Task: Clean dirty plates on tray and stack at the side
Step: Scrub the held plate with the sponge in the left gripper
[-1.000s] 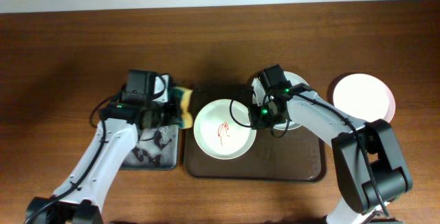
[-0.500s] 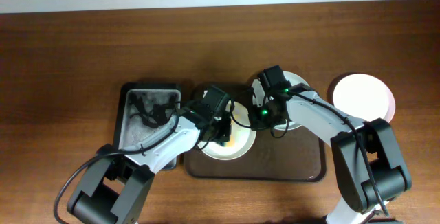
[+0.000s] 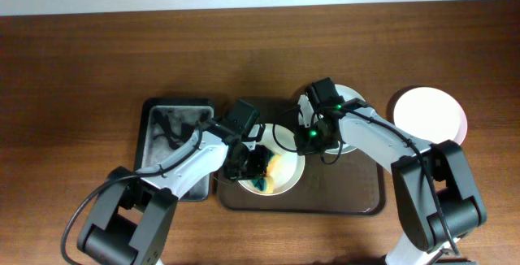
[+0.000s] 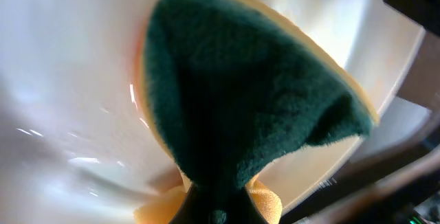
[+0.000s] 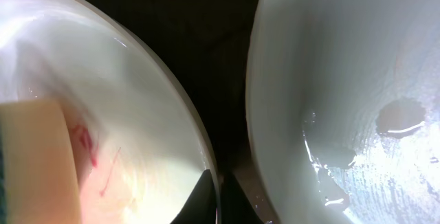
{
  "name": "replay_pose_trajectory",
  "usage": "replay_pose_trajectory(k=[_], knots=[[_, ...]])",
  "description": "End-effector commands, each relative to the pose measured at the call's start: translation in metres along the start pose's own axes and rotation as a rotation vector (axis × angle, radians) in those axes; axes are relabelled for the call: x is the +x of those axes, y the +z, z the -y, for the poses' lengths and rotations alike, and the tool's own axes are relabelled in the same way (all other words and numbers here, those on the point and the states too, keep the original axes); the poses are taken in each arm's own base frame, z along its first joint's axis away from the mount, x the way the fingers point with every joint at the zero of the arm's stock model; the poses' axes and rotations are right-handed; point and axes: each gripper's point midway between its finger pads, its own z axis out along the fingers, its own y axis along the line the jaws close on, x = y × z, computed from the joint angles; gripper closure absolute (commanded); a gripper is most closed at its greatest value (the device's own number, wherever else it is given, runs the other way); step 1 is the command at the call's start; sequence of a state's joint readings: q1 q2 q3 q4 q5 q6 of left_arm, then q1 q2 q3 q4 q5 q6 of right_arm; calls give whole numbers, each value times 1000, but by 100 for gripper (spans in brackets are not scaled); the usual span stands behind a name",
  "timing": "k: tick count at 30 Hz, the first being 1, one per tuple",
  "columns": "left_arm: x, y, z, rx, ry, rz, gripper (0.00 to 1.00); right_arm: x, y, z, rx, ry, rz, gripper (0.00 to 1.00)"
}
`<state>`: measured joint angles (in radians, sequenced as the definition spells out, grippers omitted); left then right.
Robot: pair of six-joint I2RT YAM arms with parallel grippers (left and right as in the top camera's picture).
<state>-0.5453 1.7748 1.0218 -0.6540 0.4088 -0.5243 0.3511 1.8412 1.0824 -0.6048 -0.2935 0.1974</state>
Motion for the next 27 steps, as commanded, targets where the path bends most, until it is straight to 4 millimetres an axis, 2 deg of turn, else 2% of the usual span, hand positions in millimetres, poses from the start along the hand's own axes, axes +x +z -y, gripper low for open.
replay_pose_trajectory(k=[1,4,7,8,10,13,15,18,20,24,27], knots=[[3,6,1,21,-8,-16,100,-6,1,4,16,5,10,96],[-52,-3,-30,-186,-49,267,100,-5,1,4,16,6,8,96],[-92,-21,-41,-270,-54,469,100,-2,1,5,19,9,-4,96],[-94,-25,-45,-267,-70,472,100,-1,1,5,20,10,-8,96],[-90,-31,-39,-224,-74,448,100,0,1,5,21,12,-13,96],[-79,-49,-4,-69,-38,416,100,2,1,6,26,14,-20,96],[-75,-50,13,-44,3,425,100,2,1,5,22,14,-22,96],[-73,-36,27,-56,55,438,100,4,1,5,20,15,-29,96],[-72,-19,35,-50,78,425,100,6,1,5,21,18,-36,96],[-75,9,30,-56,38,398,100,10,1,6,24,22,-50,96],[-74,26,10,-134,17,375,100,10,1,6,24,22,-50,96]])
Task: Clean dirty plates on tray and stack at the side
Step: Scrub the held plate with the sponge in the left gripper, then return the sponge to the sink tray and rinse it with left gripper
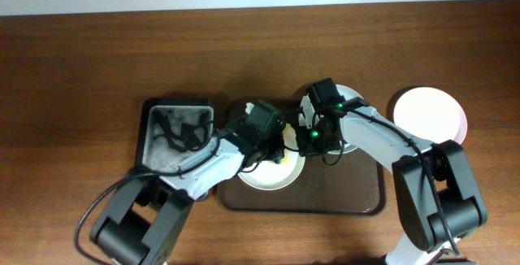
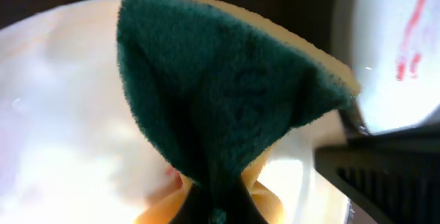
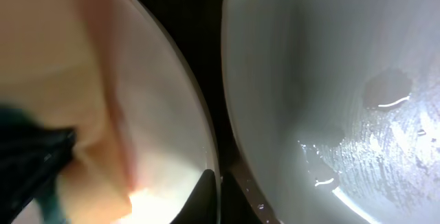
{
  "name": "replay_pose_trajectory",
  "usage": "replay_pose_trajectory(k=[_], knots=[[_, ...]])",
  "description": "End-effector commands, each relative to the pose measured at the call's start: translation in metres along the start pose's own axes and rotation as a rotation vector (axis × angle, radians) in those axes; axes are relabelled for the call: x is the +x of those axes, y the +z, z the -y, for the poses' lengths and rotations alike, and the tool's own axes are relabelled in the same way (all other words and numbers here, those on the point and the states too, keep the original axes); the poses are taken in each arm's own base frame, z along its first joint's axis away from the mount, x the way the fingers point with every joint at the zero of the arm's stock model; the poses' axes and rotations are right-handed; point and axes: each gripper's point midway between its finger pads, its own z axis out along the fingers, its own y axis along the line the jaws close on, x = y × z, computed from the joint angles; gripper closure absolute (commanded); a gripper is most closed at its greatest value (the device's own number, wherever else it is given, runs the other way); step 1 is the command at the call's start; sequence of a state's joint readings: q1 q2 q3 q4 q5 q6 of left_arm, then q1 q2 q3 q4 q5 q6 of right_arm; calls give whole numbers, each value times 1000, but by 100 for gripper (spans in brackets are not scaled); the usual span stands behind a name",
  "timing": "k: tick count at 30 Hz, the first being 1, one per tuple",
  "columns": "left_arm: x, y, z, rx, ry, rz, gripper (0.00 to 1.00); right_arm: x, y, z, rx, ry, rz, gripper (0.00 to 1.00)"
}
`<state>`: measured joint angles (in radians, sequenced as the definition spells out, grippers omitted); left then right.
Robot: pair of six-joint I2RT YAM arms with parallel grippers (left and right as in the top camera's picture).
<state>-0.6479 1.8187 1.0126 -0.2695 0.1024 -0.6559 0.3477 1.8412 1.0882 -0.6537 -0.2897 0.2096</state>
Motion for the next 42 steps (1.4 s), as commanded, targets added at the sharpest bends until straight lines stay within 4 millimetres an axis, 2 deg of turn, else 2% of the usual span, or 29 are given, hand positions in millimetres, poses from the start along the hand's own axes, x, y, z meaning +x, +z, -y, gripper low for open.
replay_pose_trajectory(k=[1,3,5,7,8,10,12,13,15,20,22,25,28,29,30,32,35,36,38,39,40,41,42], knots=[[13,17,-24,-100,-23,-47,100,1,2,3,12,-6,-12,96],[23,11,-39,-148,-45,-101,100,1,2,3,12,-6,-12,96],[31,-4,-64,-216,-92,-164,100,1,2,3,13,-6,-11,96],[29,-19,-79,-244,-126,-179,100,1,2,3,12,-6,-11,96],[20,-30,-85,-238,-111,-162,100,1,2,3,12,-6,-11,96],[7,-44,-80,-209,-80,-114,100,1,2,3,13,-6,-11,96],[0,-53,-62,-147,-41,-78,100,1,2,3,13,-6,-11,96],[1,-52,-46,-83,-24,-81,100,1,2,3,13,-6,-12,96],[4,-49,-28,-33,5,-80,100,1,2,3,13,-6,-11,96],[14,-38,-9,-18,10,-85,100,1,2,3,12,-5,-15,96],[23,-28,-13,-54,17,-106,100,2,2,3,14,-3,-18,90],[30,-15,-25,-102,13,-138,100,3,2,3,14,-3,-22,90],[33,-16,-51,-218,5,-142,100,3,2,3,14,-3,-22,88],[32,-19,-59,-243,-2,-142,100,3,2,3,14,-3,-22,81],[29,-22,-65,-255,-16,-144,100,3,2,3,15,-3,-21,75],[21,-33,-72,-257,-43,-130,100,1,2,3,16,-5,-13,74],[-4,-58,-62,-187,-2,-60,100,0,2,3,15,-7,-9,92],[-12,-68,-58,-166,3,-30,100,1,2,3,16,-5,-14,96],[-21,-88,-55,-144,0,20,100,3,2,4,17,-3,-20,96],[-25,-98,-56,-140,-7,39,100,3,2,4,17,-3,-22,94],[-27,-105,-58,-146,-9,53,100,3,2,4,17,-3,-22,87],[-29,-116,-69,-177,19,62,100,3,2,4,17,-3,-22,78],[-28,-119,-78,-206,12,60,100,3,2,4,17,-3,-21,76]])
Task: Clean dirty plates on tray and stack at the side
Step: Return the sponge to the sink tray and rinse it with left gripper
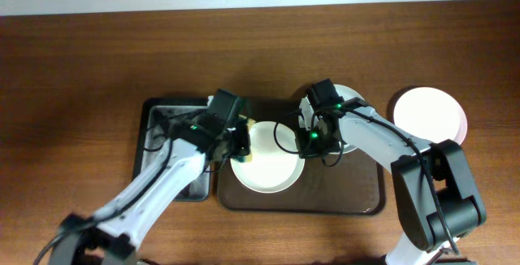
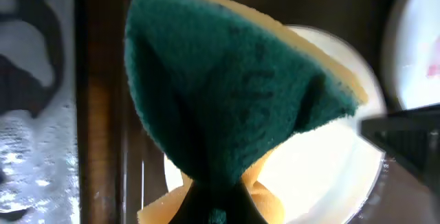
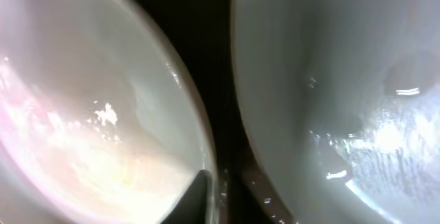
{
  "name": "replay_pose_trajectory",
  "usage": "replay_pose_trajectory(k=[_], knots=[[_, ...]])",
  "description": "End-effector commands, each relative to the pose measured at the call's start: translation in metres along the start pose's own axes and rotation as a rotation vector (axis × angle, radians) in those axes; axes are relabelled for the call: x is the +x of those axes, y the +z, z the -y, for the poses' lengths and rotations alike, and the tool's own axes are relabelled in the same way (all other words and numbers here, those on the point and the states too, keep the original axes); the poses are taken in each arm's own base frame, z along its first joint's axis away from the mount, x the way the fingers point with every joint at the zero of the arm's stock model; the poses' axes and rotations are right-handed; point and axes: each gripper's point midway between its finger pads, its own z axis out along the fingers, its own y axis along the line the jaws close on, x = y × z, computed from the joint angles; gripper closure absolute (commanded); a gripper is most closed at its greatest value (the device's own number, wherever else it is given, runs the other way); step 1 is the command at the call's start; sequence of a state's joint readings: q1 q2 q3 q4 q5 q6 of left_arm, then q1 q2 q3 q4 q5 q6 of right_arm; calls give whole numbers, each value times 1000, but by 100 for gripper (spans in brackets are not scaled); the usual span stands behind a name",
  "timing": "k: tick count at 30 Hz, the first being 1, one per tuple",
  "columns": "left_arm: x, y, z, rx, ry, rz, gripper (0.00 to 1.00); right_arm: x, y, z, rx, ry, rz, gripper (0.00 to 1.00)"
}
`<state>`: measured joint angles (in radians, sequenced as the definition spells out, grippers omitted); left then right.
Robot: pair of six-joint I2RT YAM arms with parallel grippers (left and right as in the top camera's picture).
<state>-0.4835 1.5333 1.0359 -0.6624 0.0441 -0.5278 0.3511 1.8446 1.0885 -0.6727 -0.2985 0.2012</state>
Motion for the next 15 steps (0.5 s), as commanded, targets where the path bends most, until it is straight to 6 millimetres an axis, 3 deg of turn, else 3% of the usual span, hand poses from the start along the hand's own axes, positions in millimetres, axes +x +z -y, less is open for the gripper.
replay_pose_trajectory(k=[1,3,9,15], knots=[[-12,-20,-32,-97,20,45,100,-2,1,5,22,3,2,75],[-12,-24,-64,-190,-25,28,100,-2,1,5,22,3,3,74],[-30,-29,-116,-245,-18,37,100,-3,1,5,21,2,3,74],[-17,11,-141,-247,-19,-98,100,-2,1,5,21,3,2,72]])
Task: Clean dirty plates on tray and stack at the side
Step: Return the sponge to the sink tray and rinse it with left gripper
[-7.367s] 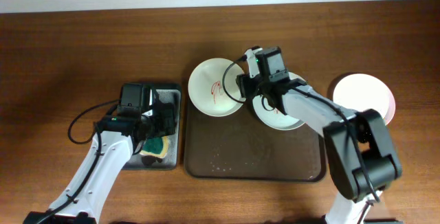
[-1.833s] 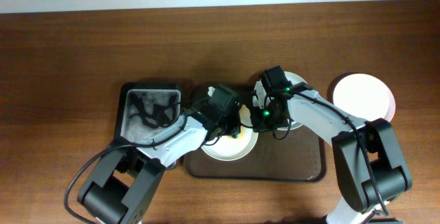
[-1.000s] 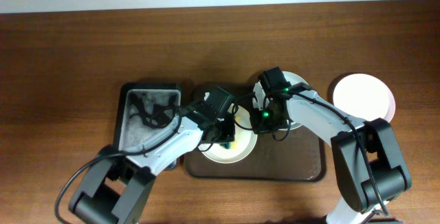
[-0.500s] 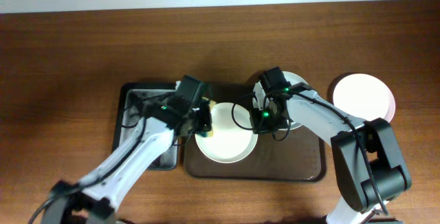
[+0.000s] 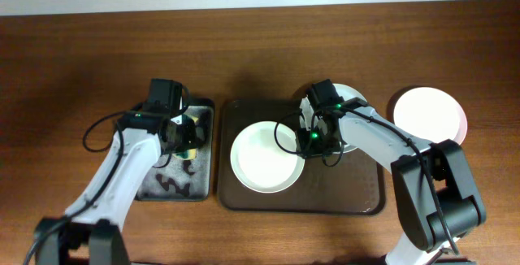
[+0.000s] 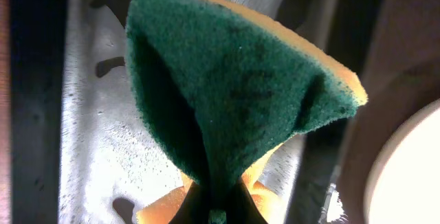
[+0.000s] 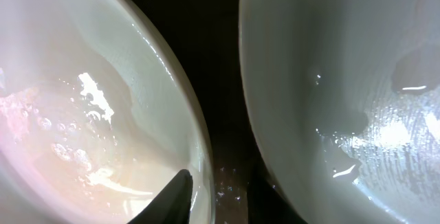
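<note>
A white plate (image 5: 264,159) lies on the left half of the brown tray (image 5: 357,196), its face wet and pale (image 7: 82,114). A second white plate (image 5: 351,101) sits at the tray's back right, wet too (image 7: 344,80). My right gripper (image 5: 309,141) is at the first plate's right rim, open, one finger (image 7: 175,195) inside the rim, the gripper (image 7: 214,200) straddling it. My left gripper (image 5: 184,132) hangs over the black basin (image 5: 153,185), shut on a green and yellow sponge (image 6: 234,93).
A pinkish white plate (image 5: 429,116) rests on the wooden table to the right of the tray. The basin's floor (image 6: 89,148) is wet and foamy with dark patches. The basin stands close against the tray's left edge.
My left gripper has gone with the sponge from the plate's left edge to over the black basin. The right gripper's fingers, pinched on the plate's rim before, now stand apart around it.
First the sponge lay on the plate among orange and blue smears while my right gripper pinched the rim. Then the sponge was at the plate's upper right. Later it was off at the left edge and the plate looked white. Now it is over the basin.
</note>
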{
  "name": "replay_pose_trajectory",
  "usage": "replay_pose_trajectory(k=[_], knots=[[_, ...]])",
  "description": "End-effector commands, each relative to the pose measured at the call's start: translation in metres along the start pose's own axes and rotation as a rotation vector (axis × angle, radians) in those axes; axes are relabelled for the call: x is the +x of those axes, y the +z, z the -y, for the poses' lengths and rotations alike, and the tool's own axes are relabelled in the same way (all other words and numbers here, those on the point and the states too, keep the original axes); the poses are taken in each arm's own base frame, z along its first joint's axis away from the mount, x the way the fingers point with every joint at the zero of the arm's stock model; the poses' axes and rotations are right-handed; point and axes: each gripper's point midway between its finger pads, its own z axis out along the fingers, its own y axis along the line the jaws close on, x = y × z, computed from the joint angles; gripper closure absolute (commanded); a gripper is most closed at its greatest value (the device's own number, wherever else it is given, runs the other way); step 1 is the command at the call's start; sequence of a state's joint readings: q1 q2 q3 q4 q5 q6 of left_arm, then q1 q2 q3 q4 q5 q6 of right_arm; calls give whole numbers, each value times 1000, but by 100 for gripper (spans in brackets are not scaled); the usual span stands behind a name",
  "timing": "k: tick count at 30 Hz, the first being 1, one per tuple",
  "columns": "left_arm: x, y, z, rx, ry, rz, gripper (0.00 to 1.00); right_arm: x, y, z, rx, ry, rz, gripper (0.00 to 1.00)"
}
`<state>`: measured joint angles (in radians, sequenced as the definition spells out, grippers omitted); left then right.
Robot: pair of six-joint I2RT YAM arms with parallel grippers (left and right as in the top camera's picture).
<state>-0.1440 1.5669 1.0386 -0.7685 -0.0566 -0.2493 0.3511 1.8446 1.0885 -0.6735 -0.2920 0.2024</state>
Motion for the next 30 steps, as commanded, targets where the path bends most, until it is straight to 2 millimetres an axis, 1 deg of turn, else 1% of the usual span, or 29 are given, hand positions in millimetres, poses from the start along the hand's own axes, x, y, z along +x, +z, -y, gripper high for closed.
replay_pose_trajectory(k=[1,3,4,5,6,7,8,9,10,12,14,15,16,17,18,19,20,25,26,27,28,29,30], knots=[[4,30,-4,-6,26,-71,100,-2,1,4,15,1,2,72],[9,47,-4,-15,29,-112,94,-2,1,4,15,1,2,72],[12,54,-5,-19,30,-130,87,-2,1,4,15,1,2,72],[15,60,-5,-23,31,-148,67,-2,1,4,15,1,2,72],[19,64,-6,-27,31,-167,36,-2,1,4,15,1,2,72],[25,67,-7,-34,32,-197,14,-2,1,4,15,1,2,72],[32,67,-9,-40,33,-228,10,-2,1,4,15,1,2,72],[39,66,-10,-46,34,-256,9,-2,1,4,15,1,2,72],[43,65,-11,-50,32,-272,9,-2,1,4,15,1,2,72],[50,63,-9,-33,30,-304,13,-4,1,4,14,-1,8,73],[51,63,-9,-31,30,-307,28,-4,1,3,14,-1,9,73],[50,63,-8,-31,30,-305,38,-4,1,4,14,-1,9,73],[50,63,-8,-31,30,-304,54,-4,1,4,14,-1,9,73],[50,63,-8,-31,30,-304,67,-4,1,4,14,-1,9,73],[50,63,-8,-31,30,-303,75,-4,1,4,14,-1,9,76],[50,63,-8,-31,30,-304,91,-4,1,4,14,-1,9,76],[50,63,-9,-31,30,-305,100,-4,1,4,14,-1,9,76],[58,58,-10,-37,15,-336,100,-4,1,4,14,-1,8,77],[58,55,-8,-27,14,-337,100,-4,1,4,14,-1,8,77],[55,48,-6,-13,12,-321,100,-4,1,4,14,-1,8,77],[49,41,-5,-6,11,-287,98,-4,1,4,14,-1,9,77],[44,35,-5,1,11,-256,64,-4,1,4,14,-1,9,76],[34,26,-4,9,10,-200,2,-4,1,4,14,-1,9,76]])
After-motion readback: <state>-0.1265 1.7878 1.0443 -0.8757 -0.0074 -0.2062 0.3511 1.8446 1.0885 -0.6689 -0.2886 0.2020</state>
